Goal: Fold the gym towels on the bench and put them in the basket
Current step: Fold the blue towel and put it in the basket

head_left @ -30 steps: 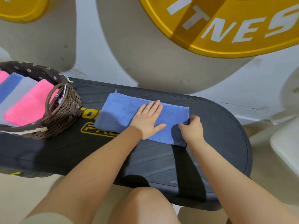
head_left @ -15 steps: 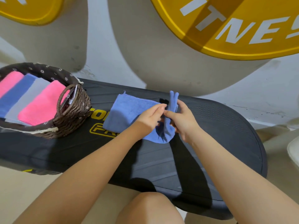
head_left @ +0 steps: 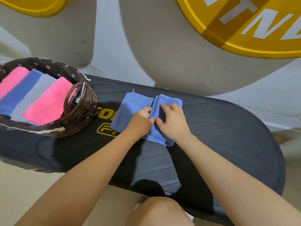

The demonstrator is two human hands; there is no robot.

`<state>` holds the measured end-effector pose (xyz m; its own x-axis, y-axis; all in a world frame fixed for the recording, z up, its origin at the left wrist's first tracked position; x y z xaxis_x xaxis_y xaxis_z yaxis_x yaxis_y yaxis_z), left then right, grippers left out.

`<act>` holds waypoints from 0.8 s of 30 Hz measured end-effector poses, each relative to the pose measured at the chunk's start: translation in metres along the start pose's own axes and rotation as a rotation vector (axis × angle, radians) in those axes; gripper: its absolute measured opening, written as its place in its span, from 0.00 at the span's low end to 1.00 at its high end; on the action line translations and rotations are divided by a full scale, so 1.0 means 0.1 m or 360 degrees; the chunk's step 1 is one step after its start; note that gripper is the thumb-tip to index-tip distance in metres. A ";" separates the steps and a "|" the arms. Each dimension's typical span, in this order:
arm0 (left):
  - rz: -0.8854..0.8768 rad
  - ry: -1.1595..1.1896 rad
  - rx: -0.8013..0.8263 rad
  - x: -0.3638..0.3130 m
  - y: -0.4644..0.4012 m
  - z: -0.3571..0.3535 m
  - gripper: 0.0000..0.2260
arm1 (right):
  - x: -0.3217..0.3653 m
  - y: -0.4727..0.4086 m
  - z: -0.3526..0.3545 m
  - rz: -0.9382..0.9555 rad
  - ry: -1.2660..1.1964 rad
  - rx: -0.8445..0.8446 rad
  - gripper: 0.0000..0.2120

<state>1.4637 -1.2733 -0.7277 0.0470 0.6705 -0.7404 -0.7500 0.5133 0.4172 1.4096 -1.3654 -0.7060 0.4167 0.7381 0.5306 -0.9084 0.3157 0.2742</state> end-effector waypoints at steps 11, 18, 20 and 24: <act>0.0231 -0.1145 -0.0510 0.29 0.09 0.59 0.24 | -0.09 -0.06 -0.34 -0.0006 0.0545 0.0258 0.40; 0.0339 -0.1416 -0.0502 0.34 0.03 0.66 0.29 | -0.11 -0.10 -0.42 -0.0112 0.0534 0.0362 0.45; 0.0419 -0.1385 -0.0432 0.35 -0.01 0.69 0.31 | -0.12 -0.10 -0.41 -0.0111 0.0499 0.0359 0.46; 0.0592 -0.1032 -0.0275 0.50 -0.07 0.73 0.30 | -0.12 -0.11 -0.41 -0.0114 0.0458 0.0355 0.46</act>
<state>1.5196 -1.2043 -0.7290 0.1089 0.9902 -0.0874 -0.8823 0.1367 0.4505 1.4127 -1.3531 -0.7485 0.4235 0.8663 0.2649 -0.8340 0.2587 0.4873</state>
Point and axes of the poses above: each hand's wrist, its own y-axis away from the middle knuckle, its own z-axis out of the back of the hand, x = y × z, the point moved 9 cm from there along -y, towards the middle knuckle, and after that the axes turned 4 degrees about x, right-handed, at the moved point
